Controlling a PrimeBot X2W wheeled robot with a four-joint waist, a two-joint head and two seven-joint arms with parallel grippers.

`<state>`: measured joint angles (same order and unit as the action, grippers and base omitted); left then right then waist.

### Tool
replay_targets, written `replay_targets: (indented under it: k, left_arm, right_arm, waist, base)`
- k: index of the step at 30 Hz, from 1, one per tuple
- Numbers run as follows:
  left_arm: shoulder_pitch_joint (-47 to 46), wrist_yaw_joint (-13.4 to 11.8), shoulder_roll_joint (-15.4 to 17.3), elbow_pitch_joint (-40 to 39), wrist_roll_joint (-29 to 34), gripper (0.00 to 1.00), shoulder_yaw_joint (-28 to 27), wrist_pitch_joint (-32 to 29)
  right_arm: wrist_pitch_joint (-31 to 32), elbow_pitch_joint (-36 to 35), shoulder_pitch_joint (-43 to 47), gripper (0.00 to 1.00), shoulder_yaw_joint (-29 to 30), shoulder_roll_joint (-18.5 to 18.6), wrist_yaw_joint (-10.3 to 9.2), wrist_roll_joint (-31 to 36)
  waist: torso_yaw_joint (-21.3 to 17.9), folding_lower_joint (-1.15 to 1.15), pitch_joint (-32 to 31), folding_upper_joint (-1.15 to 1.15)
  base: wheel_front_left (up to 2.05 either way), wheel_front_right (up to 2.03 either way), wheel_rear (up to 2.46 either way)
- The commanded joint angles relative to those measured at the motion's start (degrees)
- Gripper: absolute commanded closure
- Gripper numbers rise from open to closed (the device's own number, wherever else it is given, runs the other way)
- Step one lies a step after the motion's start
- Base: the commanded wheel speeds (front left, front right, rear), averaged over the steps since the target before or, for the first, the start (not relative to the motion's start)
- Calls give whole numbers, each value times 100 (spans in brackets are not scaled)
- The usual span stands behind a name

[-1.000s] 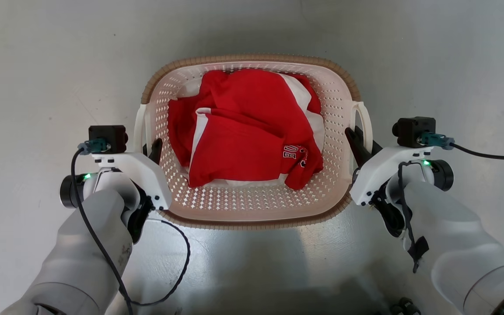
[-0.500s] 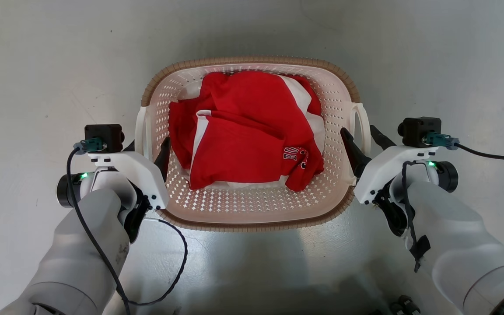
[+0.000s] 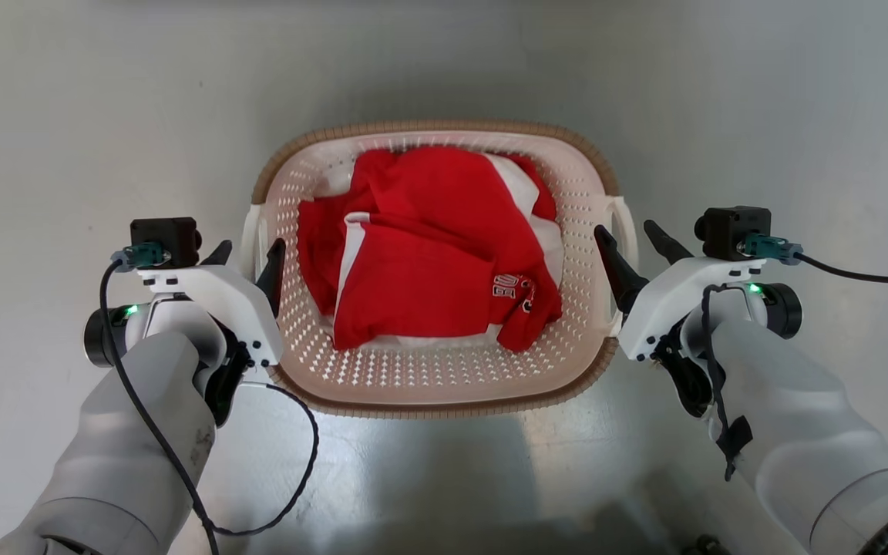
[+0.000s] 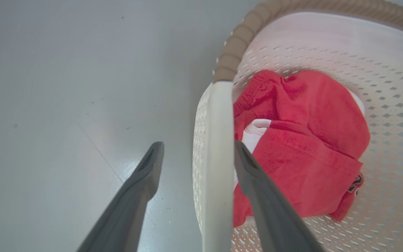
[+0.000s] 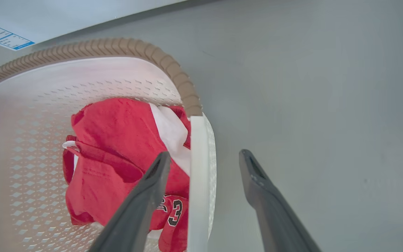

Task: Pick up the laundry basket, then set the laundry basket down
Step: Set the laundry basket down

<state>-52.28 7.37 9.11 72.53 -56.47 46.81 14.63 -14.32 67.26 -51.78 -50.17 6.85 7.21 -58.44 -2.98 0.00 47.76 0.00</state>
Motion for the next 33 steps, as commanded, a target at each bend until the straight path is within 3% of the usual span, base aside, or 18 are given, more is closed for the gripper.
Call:
replay_targets:
  k: [1,16,25,33]
  left_arm:
    - [108,12,166,-43,24,0,-143,37]
    - [784,12,424,-717,632,0,-918,37]
    - [1437,12,405,-1382,1235,0,-1702,37]
    - [1844,12,319,-1891,1773,0,-2271,37]
  right_arm:
    - [-68,-25,379,0,-27,-64,28,48]
    - [-68,-433,911,0,595,77,28,477]
    - [-68,-1116,1540,0,1320,232,28,1223]
    - [-68,-1677,1945,0,1931,258,28,1894]
  waist:
    - [-26,0,-131,0]
    - [-210,0,-1496,0]
    - [-234,0,-2493,0]
    - [-180,0,-2992,0]
  base:
    - [0,0,0]
    - [0,0,0]
    - [0,0,0]
    - [0,0,0]
